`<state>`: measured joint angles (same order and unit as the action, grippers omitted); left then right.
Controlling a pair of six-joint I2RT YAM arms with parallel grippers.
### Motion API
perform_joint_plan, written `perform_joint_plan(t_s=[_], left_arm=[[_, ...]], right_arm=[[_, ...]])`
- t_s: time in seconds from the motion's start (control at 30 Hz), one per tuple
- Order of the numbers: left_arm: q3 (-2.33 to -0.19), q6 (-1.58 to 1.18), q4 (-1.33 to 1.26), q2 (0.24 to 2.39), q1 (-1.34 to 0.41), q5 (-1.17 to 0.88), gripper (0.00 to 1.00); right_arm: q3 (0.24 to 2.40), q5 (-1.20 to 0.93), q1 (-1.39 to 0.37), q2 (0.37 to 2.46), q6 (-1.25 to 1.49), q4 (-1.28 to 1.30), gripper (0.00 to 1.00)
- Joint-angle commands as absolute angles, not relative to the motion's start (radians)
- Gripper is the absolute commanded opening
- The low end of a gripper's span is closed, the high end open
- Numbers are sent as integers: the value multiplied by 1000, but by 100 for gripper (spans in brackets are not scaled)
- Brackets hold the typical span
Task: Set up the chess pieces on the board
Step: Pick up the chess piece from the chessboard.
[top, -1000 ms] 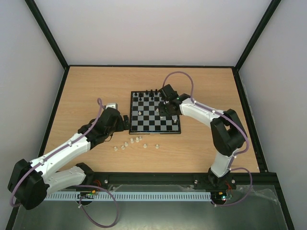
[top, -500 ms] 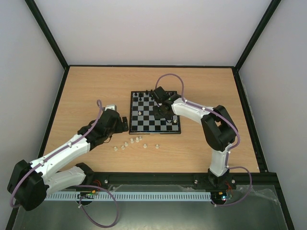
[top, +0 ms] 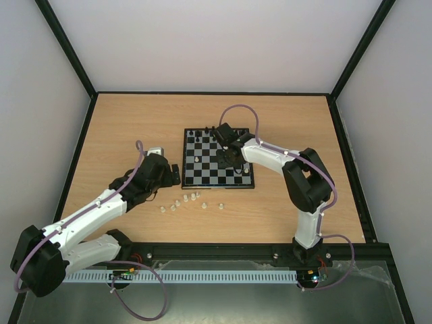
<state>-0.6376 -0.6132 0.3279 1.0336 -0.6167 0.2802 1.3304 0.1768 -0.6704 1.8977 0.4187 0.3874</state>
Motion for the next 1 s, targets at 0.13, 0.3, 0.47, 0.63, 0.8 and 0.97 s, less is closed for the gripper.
perform_joint_plan(t_s=[0.13,0.3,0.47,0.63,0.8,0.97], left_arm=[[-623,-619,320,1032,-611,276,99],[-623,-621,321,1031,-611,276,100],[-624,-618,319,1035,-612,275,99],[-628,-615,317,1039,-612,272,99],[-627,-613,319,1032,-611,267,100],[-619,-618,318,1023,-612,257,99]], right_arm=[[1318,184,-689,1878,413,434,27],[1328,201,-689,1901,410,436,26],[1338,226,-688,1924,415,436,20],[1341,230,-687,1931,417,429,16],[1329,235,-687,1927,420,429,10],[1280,252,-689,1877,427,439,7]])
